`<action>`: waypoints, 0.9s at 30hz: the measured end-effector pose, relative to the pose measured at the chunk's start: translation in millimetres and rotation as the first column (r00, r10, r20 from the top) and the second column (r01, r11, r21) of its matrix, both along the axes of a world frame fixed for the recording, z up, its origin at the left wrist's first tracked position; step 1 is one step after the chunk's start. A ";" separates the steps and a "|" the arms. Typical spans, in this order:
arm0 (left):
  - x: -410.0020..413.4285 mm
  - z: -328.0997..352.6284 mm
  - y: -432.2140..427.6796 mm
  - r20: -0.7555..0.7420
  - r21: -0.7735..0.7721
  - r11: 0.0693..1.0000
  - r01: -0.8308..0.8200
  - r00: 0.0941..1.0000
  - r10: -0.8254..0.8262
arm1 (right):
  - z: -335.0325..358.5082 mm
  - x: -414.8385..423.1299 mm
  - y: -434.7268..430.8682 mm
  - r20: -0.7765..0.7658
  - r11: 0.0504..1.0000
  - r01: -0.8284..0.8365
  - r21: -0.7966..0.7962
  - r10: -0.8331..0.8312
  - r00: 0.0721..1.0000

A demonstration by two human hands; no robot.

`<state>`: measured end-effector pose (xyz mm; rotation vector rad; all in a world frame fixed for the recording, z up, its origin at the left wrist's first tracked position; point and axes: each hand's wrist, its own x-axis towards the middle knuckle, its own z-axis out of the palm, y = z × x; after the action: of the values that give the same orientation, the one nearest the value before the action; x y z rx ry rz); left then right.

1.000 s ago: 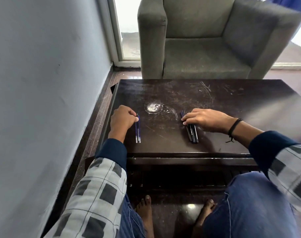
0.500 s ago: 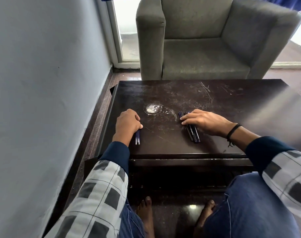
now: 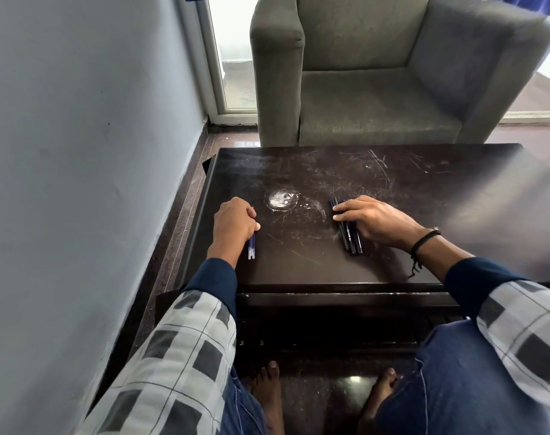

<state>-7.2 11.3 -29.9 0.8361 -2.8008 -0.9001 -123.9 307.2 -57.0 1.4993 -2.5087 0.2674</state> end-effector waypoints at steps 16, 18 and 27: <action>-6.7 0.3 -1.1 -0.027 -0.017 1.000 0.017 0.999 -0.017 | -9.7 5.4 -3.2 0.108 0.988 0.131 -0.082 -0.121 0.987; -6.8 0.0 -1.7 -0.029 -0.012 1.000 0.019 0.999 -0.019 | -2.8 10.3 -3.0 0.140 0.977 0.163 -0.140 -0.144 0.980; -7.4 -0.2 -2.0 -0.034 -0.008 0.999 0.032 0.999 -0.032 | 14.6 23.9 16.9 0.410 0.994 0.107 0.035 -0.112 0.905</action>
<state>-14.6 9.3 -30.2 0.7693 -2.7938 -0.8997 -100.0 324.1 -42.4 1.4191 -2.9088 0.6091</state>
